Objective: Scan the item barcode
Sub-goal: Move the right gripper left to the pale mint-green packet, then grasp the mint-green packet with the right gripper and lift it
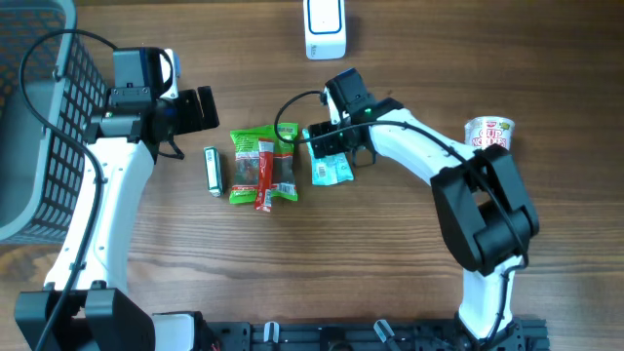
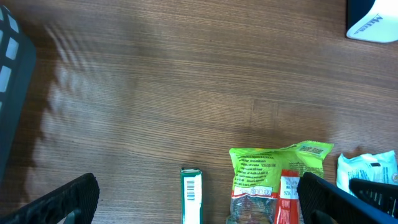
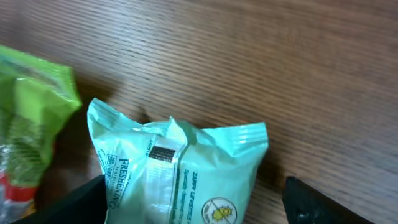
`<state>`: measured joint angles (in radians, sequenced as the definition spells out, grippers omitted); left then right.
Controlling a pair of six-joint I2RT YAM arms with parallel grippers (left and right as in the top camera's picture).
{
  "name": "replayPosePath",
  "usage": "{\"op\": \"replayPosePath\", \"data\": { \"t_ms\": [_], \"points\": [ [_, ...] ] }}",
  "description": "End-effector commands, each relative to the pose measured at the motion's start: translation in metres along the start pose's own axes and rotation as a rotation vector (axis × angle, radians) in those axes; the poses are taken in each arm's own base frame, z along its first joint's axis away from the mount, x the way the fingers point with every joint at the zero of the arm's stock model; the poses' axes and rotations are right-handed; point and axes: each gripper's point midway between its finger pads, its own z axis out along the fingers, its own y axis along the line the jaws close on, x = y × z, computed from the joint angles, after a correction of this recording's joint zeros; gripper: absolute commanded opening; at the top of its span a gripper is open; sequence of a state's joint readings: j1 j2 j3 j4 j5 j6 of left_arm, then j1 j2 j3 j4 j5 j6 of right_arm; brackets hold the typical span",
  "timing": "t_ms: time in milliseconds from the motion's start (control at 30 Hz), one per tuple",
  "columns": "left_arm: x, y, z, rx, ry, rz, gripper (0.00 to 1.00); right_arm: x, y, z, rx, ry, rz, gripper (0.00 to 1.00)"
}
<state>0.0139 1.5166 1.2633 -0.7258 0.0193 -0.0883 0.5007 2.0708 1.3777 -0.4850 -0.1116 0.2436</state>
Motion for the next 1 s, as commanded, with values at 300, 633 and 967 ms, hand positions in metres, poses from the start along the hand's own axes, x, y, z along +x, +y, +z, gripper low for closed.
{"op": "replayPosePath", "data": {
  "t_ms": [300, 633, 967],
  "points": [
    [-0.002, 0.002, 0.0, -0.01, -0.005, 0.001, 1.0, -0.009, -0.036, -0.047, 0.08, -0.036, 0.214, 1.0],
    [-0.002, 0.002, 0.0, -0.01, -0.005, 0.001, 1.0, 0.008, -0.036, -0.052, 0.055, 0.033, 0.468, 1.0],
    [-0.002, 0.002, 0.0, -0.01, -0.005, 0.001, 1.0, 0.024, -0.03, -0.043, -0.004, 0.086, 0.552, 0.99]
  ]
}}
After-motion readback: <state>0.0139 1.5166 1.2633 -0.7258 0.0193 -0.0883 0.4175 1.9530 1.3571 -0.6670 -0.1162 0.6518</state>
